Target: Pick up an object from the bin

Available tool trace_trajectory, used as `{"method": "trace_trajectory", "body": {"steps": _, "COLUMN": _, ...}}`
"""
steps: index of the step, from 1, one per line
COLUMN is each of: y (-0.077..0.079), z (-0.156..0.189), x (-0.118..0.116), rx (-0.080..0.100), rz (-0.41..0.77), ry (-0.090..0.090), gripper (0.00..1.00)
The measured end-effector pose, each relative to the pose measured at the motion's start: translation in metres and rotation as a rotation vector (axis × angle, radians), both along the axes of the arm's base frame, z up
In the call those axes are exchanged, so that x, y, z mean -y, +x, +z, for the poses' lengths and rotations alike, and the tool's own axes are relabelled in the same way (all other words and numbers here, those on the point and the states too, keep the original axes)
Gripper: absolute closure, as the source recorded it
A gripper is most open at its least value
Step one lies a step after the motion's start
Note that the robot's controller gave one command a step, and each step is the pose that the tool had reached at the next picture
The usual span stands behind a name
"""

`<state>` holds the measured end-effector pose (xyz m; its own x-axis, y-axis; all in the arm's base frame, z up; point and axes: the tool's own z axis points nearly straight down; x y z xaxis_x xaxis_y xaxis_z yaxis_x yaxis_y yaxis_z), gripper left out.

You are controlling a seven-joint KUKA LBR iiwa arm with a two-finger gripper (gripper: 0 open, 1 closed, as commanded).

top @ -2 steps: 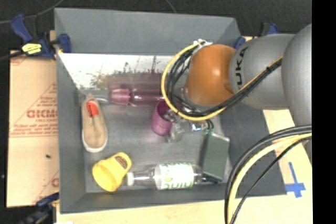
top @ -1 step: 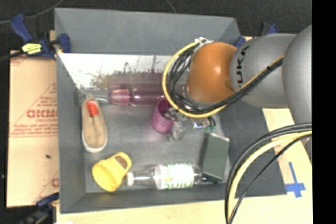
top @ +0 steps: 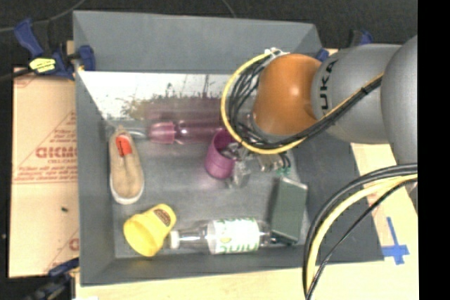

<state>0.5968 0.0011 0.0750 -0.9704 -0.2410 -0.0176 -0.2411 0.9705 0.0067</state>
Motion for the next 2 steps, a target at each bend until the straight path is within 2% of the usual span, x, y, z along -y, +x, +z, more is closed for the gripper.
{"method": "trace_trajectory", "body": {"steps": 1, "y": 0.0037, "z": 0.0004, "x": 0.0026, "rx": -0.011, "rz": 0.016, "ry": -0.001, "gripper": 1.0}}
{"method": "trace_trajectory", "body": {"steps": 2, "y": 0.0124, "z": -0.002, "x": 0.0073, "rx": -0.048, "rz": -0.023, "ry": 0.005, "gripper": 1.0}}
